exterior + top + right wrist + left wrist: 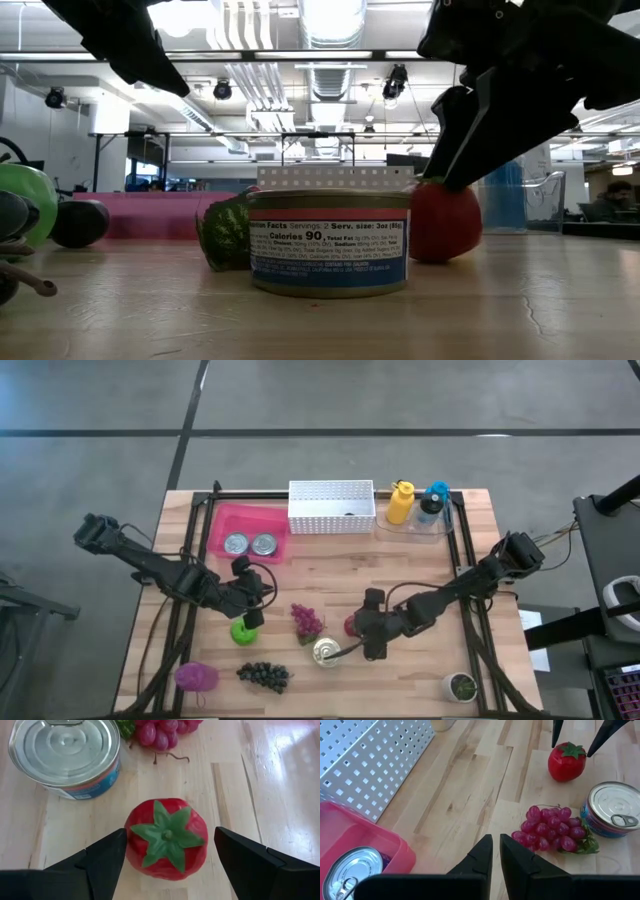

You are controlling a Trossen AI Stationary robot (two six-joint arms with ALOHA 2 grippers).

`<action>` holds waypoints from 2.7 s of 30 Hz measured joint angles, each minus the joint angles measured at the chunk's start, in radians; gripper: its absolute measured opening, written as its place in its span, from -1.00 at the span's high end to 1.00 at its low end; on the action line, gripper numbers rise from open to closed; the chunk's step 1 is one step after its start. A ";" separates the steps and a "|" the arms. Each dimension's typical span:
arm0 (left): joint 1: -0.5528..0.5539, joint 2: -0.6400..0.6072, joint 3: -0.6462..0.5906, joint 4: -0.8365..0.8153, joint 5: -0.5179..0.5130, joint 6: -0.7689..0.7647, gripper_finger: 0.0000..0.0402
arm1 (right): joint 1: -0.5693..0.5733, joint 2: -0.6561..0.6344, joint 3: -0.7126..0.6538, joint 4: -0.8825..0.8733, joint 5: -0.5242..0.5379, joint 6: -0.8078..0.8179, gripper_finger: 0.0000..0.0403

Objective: Pick & Place Food Item
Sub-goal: Put the red tomato into the white bin

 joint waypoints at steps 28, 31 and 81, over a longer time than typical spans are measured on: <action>0.000 0.000 0.000 0.007 0.000 0.000 0.81 | 0.000 0.000 -0.090 0.119 0.002 0.076 -0.52; 0.000 0.000 0.000 0.007 0.000 0.000 0.81 | 0.000 0.000 -0.099 0.131 0.002 0.075 -0.50; 0.000 0.000 0.000 0.010 0.000 0.000 0.81 | -0.005 0.047 -0.049 0.153 0.027 0.044 -0.39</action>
